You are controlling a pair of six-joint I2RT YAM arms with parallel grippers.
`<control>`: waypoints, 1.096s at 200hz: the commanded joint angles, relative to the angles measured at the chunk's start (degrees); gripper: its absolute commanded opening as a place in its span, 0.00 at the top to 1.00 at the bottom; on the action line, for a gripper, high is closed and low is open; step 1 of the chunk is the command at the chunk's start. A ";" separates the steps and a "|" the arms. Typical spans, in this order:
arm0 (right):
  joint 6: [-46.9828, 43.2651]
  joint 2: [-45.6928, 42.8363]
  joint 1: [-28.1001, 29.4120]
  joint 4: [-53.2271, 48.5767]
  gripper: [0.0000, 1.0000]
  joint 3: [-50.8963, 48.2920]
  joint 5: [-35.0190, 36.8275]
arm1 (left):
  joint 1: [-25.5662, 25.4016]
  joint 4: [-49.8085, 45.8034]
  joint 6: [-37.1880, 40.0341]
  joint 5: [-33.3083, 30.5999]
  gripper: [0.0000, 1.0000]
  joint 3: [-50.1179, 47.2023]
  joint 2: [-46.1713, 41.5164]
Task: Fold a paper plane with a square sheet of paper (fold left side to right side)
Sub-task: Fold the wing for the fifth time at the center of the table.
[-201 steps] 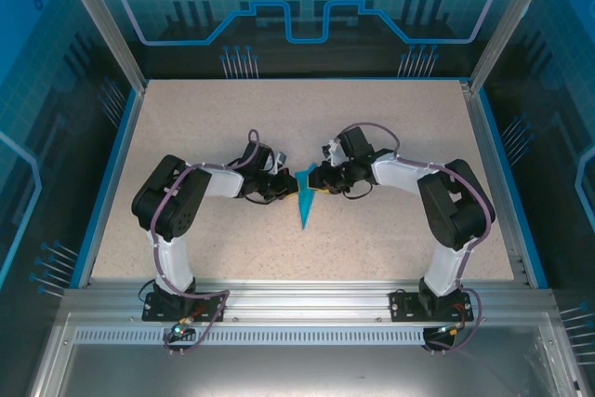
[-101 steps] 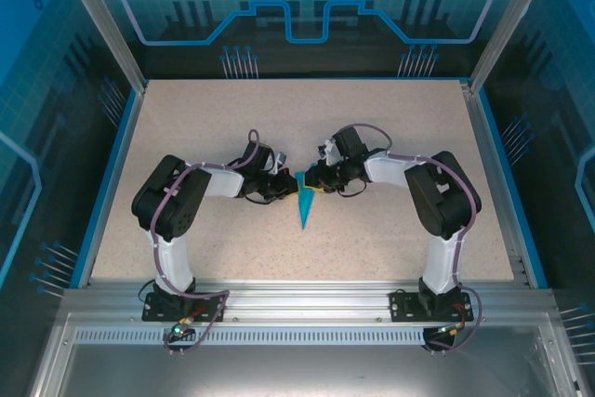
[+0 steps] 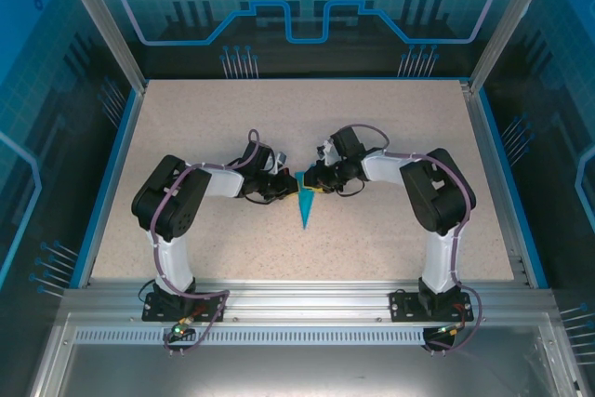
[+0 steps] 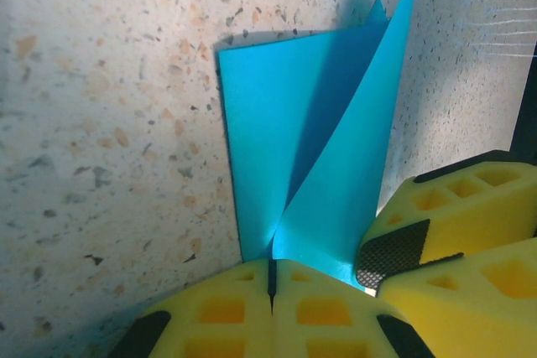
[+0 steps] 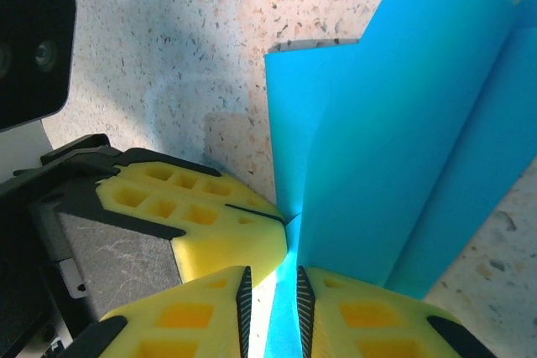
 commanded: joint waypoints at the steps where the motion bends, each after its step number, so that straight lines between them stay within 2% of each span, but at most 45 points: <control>1: -0.96 1.34 0.60 -1.14 0.76 1.64 0.34 | 0.50 -3.86 1.58 -6.38 1.00 -0.28 1.14; 172: -1.74 4.58 0.72 -8.57 0.75 2.91 3.70 | 1.33 -4.21 1.82 -6.10 1.00 -0.19 0.80; 219: -1.57 6.03 0.81 -11.12 0.75 2.42 4.66 | 2.42 -6.27 3.17 -5.78 0.73 -3.19 -7.75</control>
